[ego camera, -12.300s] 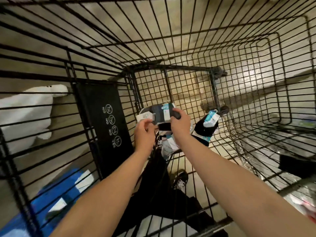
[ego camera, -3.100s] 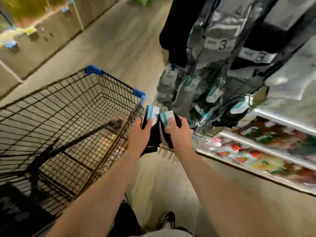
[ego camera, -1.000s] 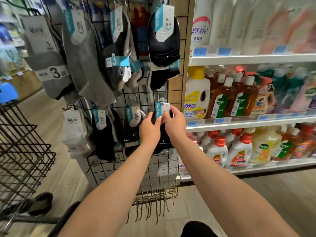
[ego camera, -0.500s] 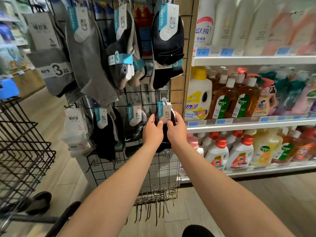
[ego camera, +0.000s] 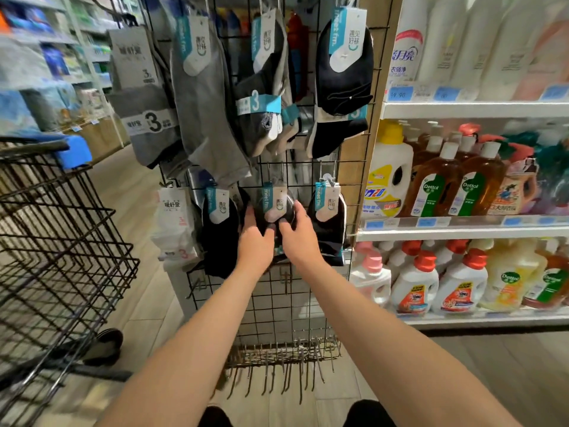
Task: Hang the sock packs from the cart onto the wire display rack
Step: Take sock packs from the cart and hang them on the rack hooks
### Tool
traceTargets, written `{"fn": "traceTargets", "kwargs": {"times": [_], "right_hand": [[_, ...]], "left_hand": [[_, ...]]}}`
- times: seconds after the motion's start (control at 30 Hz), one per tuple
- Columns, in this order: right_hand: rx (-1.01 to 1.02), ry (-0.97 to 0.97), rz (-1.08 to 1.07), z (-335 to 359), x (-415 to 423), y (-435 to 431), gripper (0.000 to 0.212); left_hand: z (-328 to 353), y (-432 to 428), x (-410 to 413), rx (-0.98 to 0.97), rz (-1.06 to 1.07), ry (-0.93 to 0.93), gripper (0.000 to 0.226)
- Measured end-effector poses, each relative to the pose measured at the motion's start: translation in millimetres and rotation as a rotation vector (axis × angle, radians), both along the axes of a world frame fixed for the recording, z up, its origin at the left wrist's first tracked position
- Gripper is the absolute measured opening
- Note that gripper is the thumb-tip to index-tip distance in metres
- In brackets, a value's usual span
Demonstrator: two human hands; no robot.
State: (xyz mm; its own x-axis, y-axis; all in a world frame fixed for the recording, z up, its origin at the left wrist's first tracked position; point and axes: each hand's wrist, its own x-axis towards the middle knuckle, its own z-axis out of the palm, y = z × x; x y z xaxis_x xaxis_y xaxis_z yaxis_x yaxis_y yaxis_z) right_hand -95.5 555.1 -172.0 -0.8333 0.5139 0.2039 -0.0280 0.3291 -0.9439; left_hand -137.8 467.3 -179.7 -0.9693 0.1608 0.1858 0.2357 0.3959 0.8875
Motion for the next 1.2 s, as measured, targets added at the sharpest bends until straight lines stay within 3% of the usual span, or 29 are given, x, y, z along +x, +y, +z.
{"fn": "traceTargets", "kwargs": {"times": [0.1, 0.27, 0.37, 0.43, 0.53, 0.67, 0.73, 0.87, 1.0, 1.2], "right_hand": [[-0.092, -0.079, -0.002, 0.9, -9.8, -3.6, 0.067], [0.029, 0.047, -0.135, -9.5, -0.2, -9.6, 0.065], [0.059, 0.104, -0.267, -12.9, -0.9, -20.4, 0.061], [0.168, 0.192, -0.387, -11.1, 0.6, -33.0, 0.05], [0.268, 0.273, -0.242, -3.6, -6.2, -54.8, 0.031], [0.037, 0.038, 0.077, 15.3, -23.1, -76.1, 0.051], [-0.03, -0.104, 0.133, 22.8, -31.2, -81.4, 0.061], [-0.076, -0.365, 0.119, 29.2, -47.2, -81.8, 0.06], [-0.148, -0.205, 0.125, 22.1, -56.0, -84.3, 0.06], [-0.307, -0.006, 0.155, 6.0, -58.7, -82.1, 0.052]], "left_hand": [[4.8, 6.6, -5.4, -0.031, -0.064, -0.055, 0.062], [4.3, 8.6, -8.4, 0.059, -0.177, -0.131, 0.048], [-2.5, -8.9, 1.4, 0.085, -0.173, 0.045, 0.046], [-7.3, -28.4, 9.3, 0.124, -0.048, 0.237, 0.036], [-7.8, -56.4, 5.6, 0.192, 0.182, 0.401, 0.029], [1.5, -76.3, -34.7, 0.086, 0.208, 0.052, 0.06], [9.9, -79.9, -49.0, -0.114, 0.153, -0.041, 0.063], [26.5, -81.0, -59.6, -0.12, 0.049, -0.171, 0.073], [21.2, -82.6, -58.1, -0.045, 0.014, -0.21, 0.07], [9.3, -80.2, -42.3, 0.217, 0.022, -0.059, 0.07]]}}
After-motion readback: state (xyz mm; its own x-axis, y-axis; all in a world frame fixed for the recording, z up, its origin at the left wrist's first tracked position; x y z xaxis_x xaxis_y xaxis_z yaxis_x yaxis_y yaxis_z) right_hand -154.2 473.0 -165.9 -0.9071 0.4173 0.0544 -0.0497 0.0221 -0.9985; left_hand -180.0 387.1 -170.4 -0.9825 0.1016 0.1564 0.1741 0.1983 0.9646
